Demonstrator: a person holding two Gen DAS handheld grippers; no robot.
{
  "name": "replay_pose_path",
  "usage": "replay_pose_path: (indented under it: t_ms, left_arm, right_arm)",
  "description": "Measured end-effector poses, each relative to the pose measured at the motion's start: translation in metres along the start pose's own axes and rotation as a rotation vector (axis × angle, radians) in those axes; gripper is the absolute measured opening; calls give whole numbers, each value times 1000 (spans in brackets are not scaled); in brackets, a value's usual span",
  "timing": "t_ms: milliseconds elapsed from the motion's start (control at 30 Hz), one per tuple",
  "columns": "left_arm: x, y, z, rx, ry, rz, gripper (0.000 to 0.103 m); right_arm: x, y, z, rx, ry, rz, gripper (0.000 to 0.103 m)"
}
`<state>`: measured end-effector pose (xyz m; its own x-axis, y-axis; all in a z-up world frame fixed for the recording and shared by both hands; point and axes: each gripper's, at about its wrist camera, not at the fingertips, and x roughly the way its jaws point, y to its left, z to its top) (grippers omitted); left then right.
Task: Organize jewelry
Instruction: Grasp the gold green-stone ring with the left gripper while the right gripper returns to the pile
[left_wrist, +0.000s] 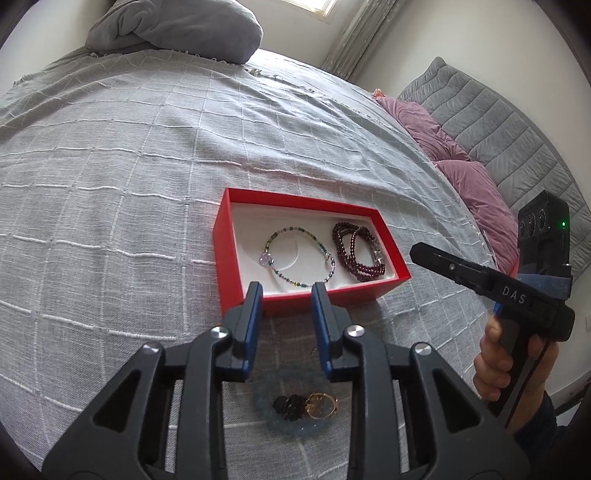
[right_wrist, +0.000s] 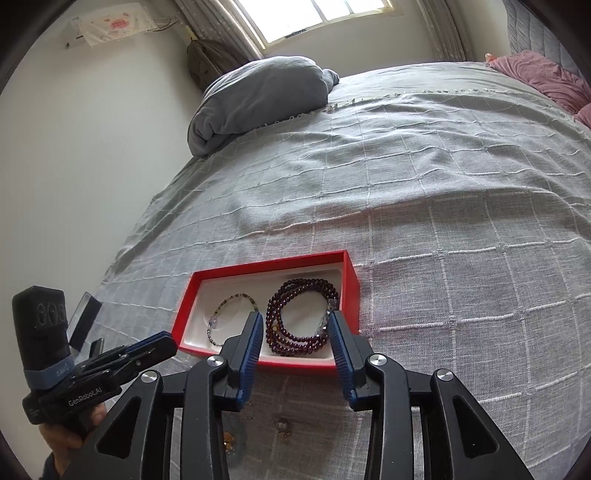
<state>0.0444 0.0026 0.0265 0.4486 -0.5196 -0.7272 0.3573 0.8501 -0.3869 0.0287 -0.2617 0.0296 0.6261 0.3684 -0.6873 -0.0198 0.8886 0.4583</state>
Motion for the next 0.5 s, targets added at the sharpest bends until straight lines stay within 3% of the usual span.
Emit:
replay_pose_path:
  t_ms: [300,500]
  left_arm:
    - [-4,1,-15,9,53,8,30]
    - [4,1,-27,13,148,41,30]
  right_arm:
    - [-14,2,-26,-1,45,1,40]
    - [-4,3,-40,-25,130,-28,40]
